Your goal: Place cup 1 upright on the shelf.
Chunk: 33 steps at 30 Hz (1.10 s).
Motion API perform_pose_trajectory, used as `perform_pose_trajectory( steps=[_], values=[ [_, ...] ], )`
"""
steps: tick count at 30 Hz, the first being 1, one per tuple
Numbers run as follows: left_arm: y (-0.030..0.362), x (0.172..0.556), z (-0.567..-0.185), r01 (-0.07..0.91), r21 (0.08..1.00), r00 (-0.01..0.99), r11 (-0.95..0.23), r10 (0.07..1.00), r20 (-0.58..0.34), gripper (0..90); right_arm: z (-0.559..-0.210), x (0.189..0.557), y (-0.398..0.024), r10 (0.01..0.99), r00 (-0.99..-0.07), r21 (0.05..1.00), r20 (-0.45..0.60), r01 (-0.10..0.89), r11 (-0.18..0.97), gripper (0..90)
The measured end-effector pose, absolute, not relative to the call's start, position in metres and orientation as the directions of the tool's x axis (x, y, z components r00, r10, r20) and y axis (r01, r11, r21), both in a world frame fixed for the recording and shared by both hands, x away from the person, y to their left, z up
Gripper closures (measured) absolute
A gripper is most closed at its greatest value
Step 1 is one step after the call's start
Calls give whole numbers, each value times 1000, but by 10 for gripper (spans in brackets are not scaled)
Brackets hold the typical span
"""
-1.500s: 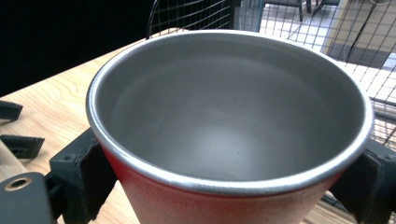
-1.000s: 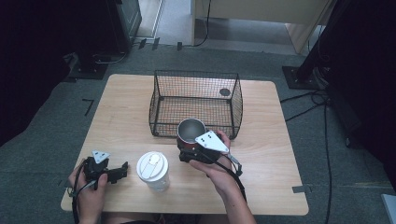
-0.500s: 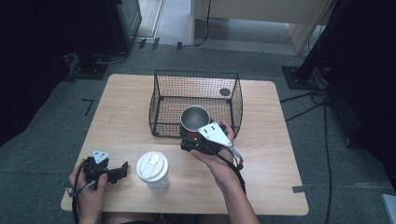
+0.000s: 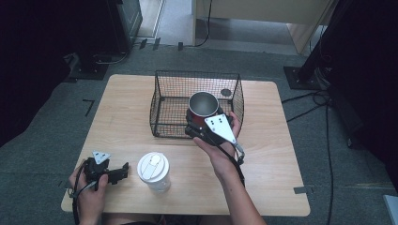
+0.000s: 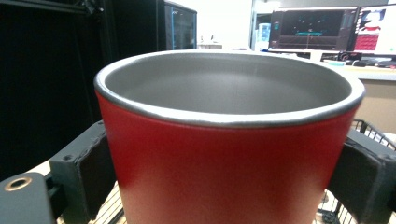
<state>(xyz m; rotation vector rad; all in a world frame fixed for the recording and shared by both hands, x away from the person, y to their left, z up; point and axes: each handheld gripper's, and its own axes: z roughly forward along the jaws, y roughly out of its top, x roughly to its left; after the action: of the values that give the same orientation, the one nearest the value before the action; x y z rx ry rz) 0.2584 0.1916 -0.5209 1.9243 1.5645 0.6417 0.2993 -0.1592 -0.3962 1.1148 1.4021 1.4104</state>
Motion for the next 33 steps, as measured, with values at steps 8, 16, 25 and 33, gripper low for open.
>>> perform_pose_trajectory(
  steps=[8,16,25,33],
  values=[
    [192,258,-521,705,692,200,-151,980,10,0,-389,321,-164,975,-220,1000,21,-14,-24,73],
    [192,258,-521,705,693,199,-151,980,10,0,-386,347,-168,977,-215,999,3,-36,-11,73],
    [192,258,-521,705,692,200,-152,980,11,0,-403,382,-174,985,-175,1000,-8,19,12,72],
    [192,259,-521,705,692,202,-153,979,11,0,-412,406,-178,991,-135,997,7,79,4,72]
  ],
)
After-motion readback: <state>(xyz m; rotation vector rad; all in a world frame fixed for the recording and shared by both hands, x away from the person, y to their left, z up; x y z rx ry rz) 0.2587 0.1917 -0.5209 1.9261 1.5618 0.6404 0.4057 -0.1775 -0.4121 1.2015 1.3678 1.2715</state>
